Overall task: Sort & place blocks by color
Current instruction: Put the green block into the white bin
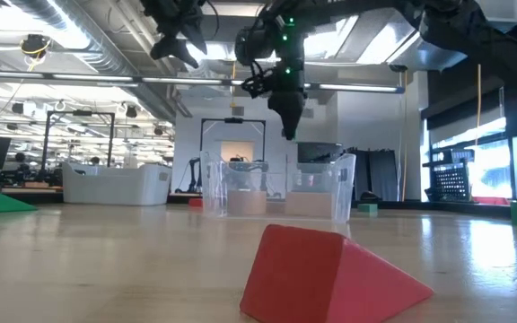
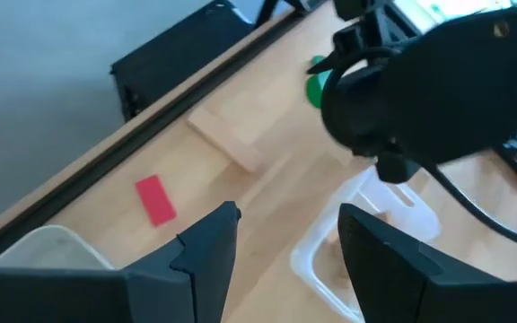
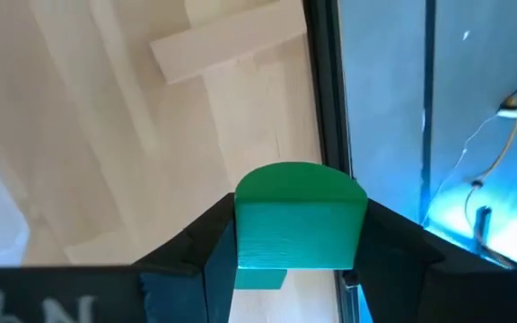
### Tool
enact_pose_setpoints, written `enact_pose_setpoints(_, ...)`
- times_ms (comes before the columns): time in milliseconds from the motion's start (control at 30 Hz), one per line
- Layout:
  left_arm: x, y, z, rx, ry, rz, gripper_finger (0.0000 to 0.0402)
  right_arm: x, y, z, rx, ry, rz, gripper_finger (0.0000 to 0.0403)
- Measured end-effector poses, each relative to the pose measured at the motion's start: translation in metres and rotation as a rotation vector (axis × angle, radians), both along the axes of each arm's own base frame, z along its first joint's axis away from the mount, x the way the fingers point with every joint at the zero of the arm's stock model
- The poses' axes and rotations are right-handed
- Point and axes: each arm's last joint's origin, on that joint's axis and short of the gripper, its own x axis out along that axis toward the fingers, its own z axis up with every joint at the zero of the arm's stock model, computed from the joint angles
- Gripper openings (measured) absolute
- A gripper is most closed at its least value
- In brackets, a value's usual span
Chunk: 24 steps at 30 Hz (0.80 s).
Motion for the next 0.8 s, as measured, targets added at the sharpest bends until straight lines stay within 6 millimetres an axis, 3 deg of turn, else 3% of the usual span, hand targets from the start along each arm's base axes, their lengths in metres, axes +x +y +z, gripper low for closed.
enact_pose_setpoints(200, 0.000, 0.000, 0.000, -0.006, -0.009, -0.019, 0.0186, -0.002, 0.024, 0.025, -0.023, -0.066, 0.022, 0.0173)
enact_pose_setpoints(467, 0.001, 0.000, 0.001, -0.003, -0.025, -0.031, 0.0186, -0.017, 0.060, 0.075, -0.056, -0.228, 0.047, 0.0173)
enact_pose_setpoints(800, 0.023, -0.013, 0.014, 0.079, -0.203, -0.262, 0.0186, -0.026, 0.092, 0.119, -0.059, -0.463, 0.135, 0.0173)
